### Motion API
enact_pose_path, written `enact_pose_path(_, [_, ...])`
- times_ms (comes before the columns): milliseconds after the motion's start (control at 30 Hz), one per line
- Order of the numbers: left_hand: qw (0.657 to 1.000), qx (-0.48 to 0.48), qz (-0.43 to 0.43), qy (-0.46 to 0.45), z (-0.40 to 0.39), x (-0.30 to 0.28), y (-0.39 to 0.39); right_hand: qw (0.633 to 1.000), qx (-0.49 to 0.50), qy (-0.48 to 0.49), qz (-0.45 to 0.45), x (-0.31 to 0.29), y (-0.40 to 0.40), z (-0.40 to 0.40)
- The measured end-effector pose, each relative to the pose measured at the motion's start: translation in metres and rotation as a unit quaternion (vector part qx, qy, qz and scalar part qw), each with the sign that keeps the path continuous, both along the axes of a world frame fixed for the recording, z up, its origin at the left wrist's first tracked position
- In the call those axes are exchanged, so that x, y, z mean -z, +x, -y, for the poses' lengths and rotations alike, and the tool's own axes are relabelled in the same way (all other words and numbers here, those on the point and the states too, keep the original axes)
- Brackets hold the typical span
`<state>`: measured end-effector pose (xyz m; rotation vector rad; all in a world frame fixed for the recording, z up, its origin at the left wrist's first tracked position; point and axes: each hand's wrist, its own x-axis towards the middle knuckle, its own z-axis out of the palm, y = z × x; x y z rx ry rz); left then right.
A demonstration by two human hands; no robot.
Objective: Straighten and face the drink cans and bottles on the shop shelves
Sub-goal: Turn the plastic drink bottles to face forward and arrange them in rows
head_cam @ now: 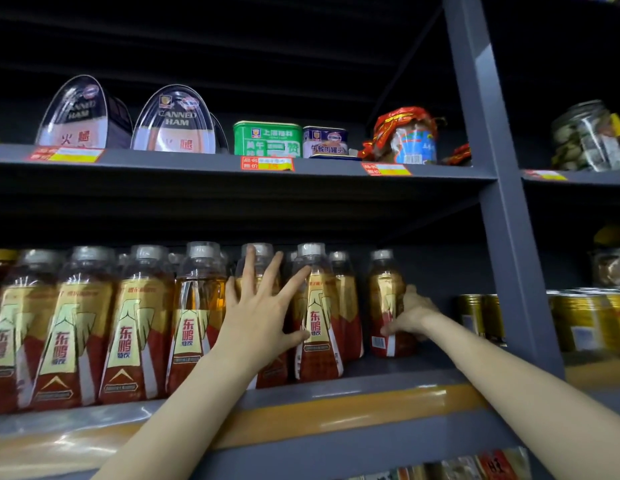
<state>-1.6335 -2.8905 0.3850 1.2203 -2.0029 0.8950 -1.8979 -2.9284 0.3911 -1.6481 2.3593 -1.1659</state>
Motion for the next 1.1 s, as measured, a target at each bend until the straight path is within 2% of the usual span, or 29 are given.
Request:
enact_pose_path(167, [1.000,-0.008,0.008,-0.009,0.000,0.002,0.001,0.999,0.023,-0.002,-0.037,0.002,0.008,-0.003])
enact_pose_path(300, [1.000,0.003,0.001,-0.010,0.000,0.001,0.002,0.999,0.019,-0.021,-0.014,0.001,0.013,-0.006])
enact_pose_path(400, [1.000,-0.005,0.005,-0.007,0.001,0.001,0.001,0.983,0.013,-0.168,-0.069,-0.011,0.022,-0.017])
enact_pose_path(467, [1.000,-0.011,0.010,-0.009,0.002,0.001,0.000,0.956,-0.056,-0.265,-0.110,-0.025,0.032,-0.025])
enact_pose_path(500, [1.000,-0.010,0.012,-0.009,0.002,0.001,-0.001,0.950,-0.105,-0.268,-0.118,-0.032,0.038,-0.027])
enact_pose_path(567, [1.000,-0.007,0.014,-0.014,0.003,0.002,-0.001,0.956,-0.179,-0.202,-0.118,-0.042,0.050,-0.020])
enact_pose_path(667, [1.000,0.003,0.006,-0.020,0.003,0.002,0.001,0.975,-0.179,-0.088,-0.102,-0.047,0.065,-0.003])
enact_pose_path(733, [1.000,-0.006,0.012,-0.018,0.003,0.002,0.002,0.981,-0.159,-0.067,-0.084,-0.047,0.071,0.004])
enact_pose_path(933, [1.000,-0.007,0.023,-0.002,0.003,0.003,0.002,0.980,-0.132,-0.139,-0.058,-0.037,0.073,0.001])
enact_pose_path(1100, [1.000,0.002,0.017,-0.010,0.002,0.004,0.003,0.960,-0.147,-0.225,-0.074,-0.022,0.068,-0.048])
